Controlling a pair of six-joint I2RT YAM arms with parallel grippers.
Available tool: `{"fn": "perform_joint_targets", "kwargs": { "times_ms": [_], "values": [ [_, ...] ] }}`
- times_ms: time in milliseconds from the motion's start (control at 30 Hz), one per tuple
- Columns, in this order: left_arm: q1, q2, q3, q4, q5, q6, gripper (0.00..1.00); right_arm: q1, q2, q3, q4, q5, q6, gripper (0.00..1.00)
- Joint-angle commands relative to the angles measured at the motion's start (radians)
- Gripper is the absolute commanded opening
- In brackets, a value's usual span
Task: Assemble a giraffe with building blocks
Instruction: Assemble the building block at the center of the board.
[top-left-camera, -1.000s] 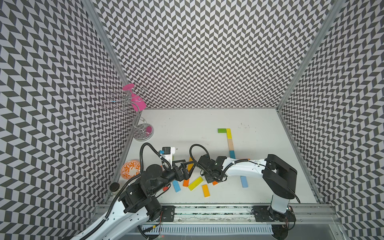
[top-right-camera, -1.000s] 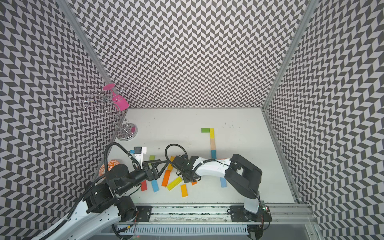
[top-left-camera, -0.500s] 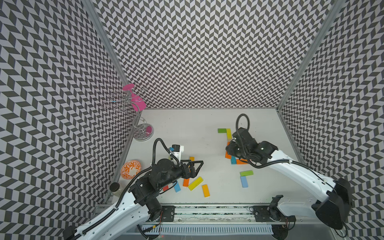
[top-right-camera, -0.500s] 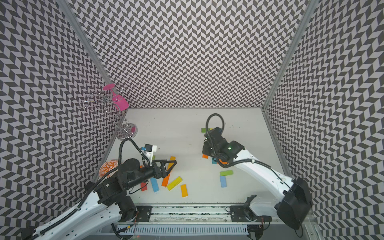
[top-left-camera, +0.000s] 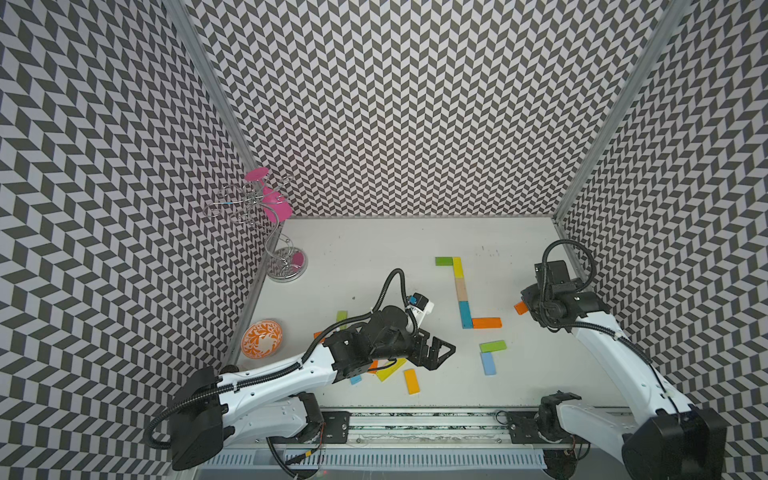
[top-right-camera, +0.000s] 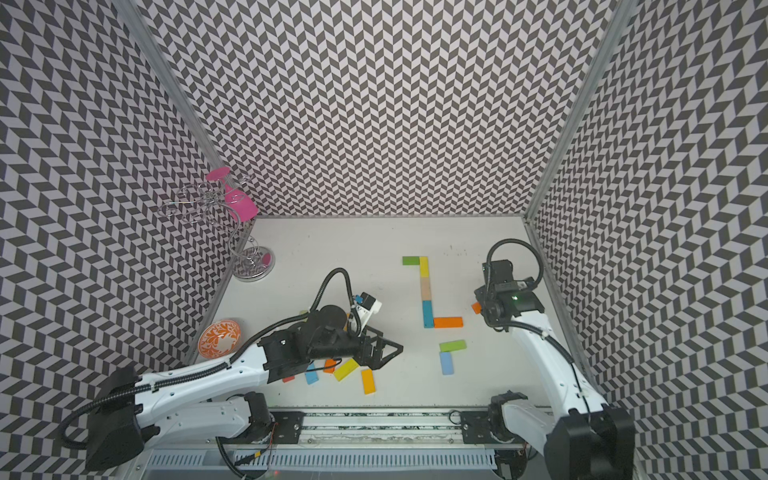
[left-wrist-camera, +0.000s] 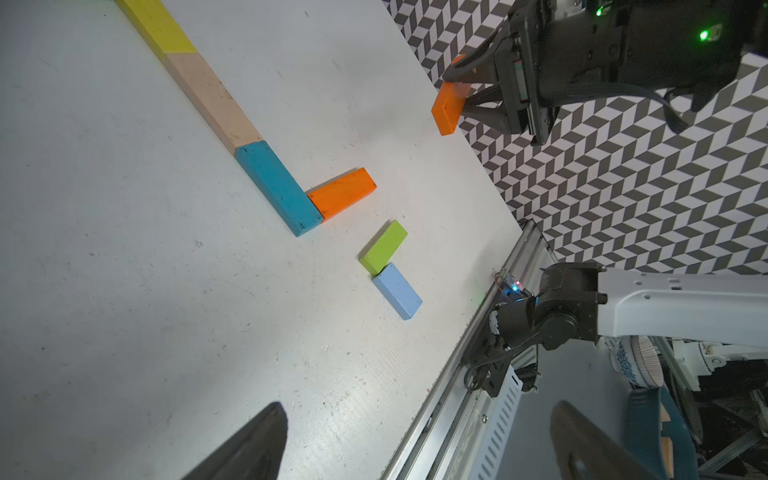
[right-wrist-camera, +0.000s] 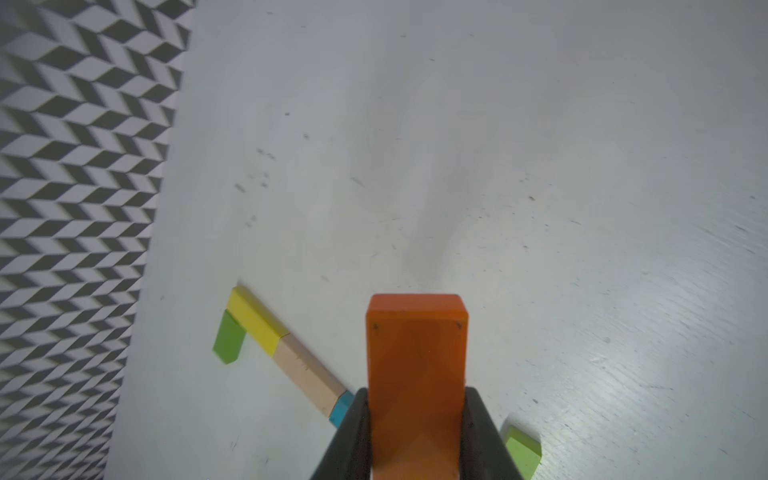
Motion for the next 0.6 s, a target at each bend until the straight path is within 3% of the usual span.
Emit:
{"fn": "perform_joint_targets", "kwargs": {
  "times_ms": [0, 333, 567],
  "values": [
    [-0.004, 0.014, 0.021, 0.025, 0.0, 0.05, 0.99, -0.017, 0.065, -0.008, -0.006, 0.053, 0.17, 0.26],
    [-0.007, 0.049, 0.037, -0.007, -0.007, 0.151, 1.0, -0.037, 0.314, 0.009, 0.012, 0.071, 0.363, 0.26],
    [-0.007, 0.056, 0.034, -0.007, -0.012, 0.176, 1.0, -0.037, 0.42, 0.03, 0.029, 0.029, 0.391, 0.28]
  ]
}}
